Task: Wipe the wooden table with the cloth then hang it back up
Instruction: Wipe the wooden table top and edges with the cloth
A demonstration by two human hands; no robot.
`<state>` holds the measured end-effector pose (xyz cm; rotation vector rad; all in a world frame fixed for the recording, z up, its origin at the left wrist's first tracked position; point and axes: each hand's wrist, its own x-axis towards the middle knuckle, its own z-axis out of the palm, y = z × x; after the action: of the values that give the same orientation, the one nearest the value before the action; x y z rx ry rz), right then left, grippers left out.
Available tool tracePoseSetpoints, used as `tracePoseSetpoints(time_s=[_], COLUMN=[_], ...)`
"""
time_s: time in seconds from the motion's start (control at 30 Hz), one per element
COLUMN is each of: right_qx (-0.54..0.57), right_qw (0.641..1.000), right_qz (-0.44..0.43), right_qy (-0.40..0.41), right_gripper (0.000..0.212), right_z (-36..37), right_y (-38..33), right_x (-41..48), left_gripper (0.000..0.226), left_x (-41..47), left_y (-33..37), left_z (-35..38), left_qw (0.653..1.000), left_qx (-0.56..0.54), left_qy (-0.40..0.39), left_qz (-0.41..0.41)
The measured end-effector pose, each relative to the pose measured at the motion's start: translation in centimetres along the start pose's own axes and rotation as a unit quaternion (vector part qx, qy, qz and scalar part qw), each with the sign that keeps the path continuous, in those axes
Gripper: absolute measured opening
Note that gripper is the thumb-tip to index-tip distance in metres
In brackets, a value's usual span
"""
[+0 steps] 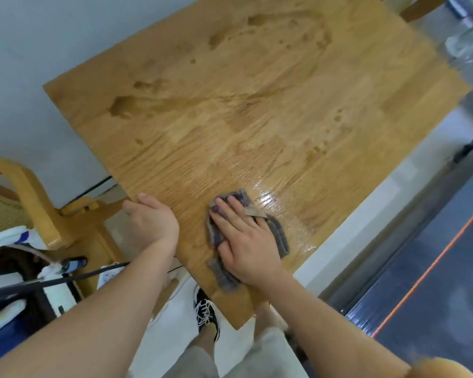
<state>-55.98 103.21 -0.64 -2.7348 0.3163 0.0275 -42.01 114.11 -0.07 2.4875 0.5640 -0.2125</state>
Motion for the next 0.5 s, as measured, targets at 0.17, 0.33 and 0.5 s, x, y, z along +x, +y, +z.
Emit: tracePoseSetpoints(time_s=[0.17, 0.33, 0.5], right_qx=[-0.024, 0.042, 0.005], right_qw=[0.938, 0.917, 0.987], right_qz=[0.328, 0.375, 0.146], right_qy=[0.113, 0.129, 0.068], right_gripper=[0.063, 0.061, 0.055], right_z=[-3.1, -1.3, -2.1], right_y=[7.2, 0.7, 4.8], right_x=[-0.3, 6.2, 2.5], left_gripper=[0.048, 0.042, 0.049], left_x=[0.7, -2.6, -3.7], left_y=[-0.5, 0.6, 2.9], left_z=[-2.2, -0.9, 2.7], left_qw=[0.993, 0.913, 0.848], left_qx=[0.071, 0.131, 0.192], left_qy=[-0.025, -0.103, -0.148], left_qz=[0.094, 0.373, 0.472])
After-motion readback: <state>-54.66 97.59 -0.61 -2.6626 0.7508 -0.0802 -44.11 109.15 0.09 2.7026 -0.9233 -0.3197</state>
